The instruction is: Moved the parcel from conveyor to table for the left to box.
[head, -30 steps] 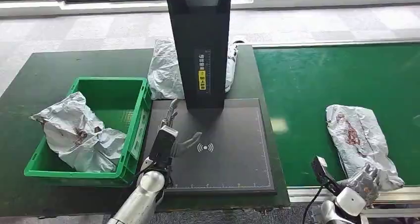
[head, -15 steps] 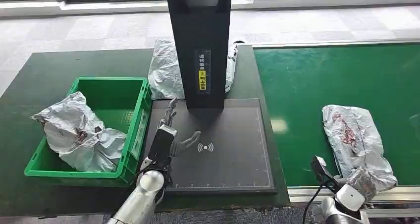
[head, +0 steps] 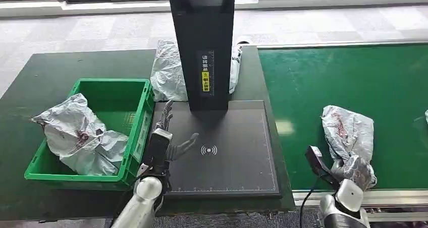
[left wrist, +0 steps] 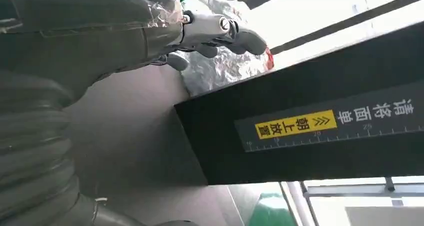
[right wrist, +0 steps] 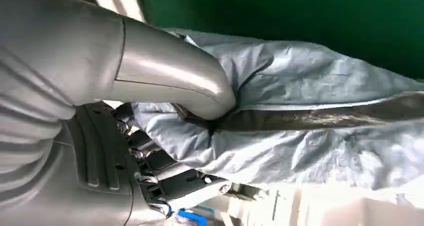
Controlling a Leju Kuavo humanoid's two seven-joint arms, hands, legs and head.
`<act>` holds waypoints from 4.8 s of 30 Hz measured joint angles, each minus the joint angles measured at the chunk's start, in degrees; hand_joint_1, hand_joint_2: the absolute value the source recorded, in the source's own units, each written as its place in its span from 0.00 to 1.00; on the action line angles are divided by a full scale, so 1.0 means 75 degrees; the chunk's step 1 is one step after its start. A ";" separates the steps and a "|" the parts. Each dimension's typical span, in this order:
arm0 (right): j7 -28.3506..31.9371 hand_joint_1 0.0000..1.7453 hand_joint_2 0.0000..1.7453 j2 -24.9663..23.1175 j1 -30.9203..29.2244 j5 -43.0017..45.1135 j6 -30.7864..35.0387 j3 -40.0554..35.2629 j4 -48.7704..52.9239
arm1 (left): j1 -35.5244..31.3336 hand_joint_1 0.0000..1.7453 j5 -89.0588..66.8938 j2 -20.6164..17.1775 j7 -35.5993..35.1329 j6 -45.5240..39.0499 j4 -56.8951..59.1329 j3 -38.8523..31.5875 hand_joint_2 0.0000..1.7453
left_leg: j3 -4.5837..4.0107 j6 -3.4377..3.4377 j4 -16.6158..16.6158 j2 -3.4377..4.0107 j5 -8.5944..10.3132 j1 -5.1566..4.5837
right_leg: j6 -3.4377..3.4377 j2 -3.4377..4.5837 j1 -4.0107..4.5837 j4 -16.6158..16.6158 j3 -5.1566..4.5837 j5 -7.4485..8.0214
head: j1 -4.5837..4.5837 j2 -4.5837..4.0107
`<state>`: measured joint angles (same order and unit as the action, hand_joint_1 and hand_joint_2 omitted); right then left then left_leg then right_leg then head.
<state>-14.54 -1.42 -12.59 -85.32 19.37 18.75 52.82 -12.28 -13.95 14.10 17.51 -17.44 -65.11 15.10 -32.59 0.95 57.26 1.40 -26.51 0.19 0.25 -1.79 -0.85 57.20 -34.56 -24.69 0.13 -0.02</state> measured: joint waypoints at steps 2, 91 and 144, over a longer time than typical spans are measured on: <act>0.0757 1.00 1.00 -0.0312 0.0350 0.0379 0.0002 -0.0479 0.1022 | 0.0094 0.00 -0.0058 -0.0006 0.0032 -0.0122 -0.0131 -0.0061 1.00 | -0.0003 0.0001 -0.0001 0.0001 0.0000 0.0006 | -0.0001 0.0001 0.0001 0.0003 -0.0001 -0.0001 | 0.0000 0.0003; 0.3991 0.00 1.00 -0.0734 0.1703 0.5705 0.1736 -0.4651 0.3846 | -0.0893 1.00 -0.3923 -0.0635 -0.0845 0.1065 0.2614 0.1661 1.00 | 0.0025 0.0004 0.0001 -0.0011 0.0000 0.0003 | -0.0005 -0.0014 0.0007 -0.0005 0.0021 -0.0011 | 0.0000 0.0000; 0.3831 0.00 1.00 -0.0591 0.2755 0.6035 0.2191 -0.4523 0.4682 | 0.1678 0.00 -0.6303 -0.2087 -0.1585 -0.0711 -0.1722 -0.3811 1.00 | 0.0026 0.0031 -0.0002 0.0030 -0.0015 0.0016 | -0.0034 0.0026 0.0030 -0.0001 0.0001 -0.0029 | 0.0000 0.0003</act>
<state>14.19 -5.86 8.07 -40.06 35.80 -15.17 87.93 0.31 -61.22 -1.55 5.62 -22.77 -78.03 -13.48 -32.39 1.18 57.25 1.62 -26.63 0.31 0.00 -1.59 -0.63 57.19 -34.56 -24.91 0.13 0.00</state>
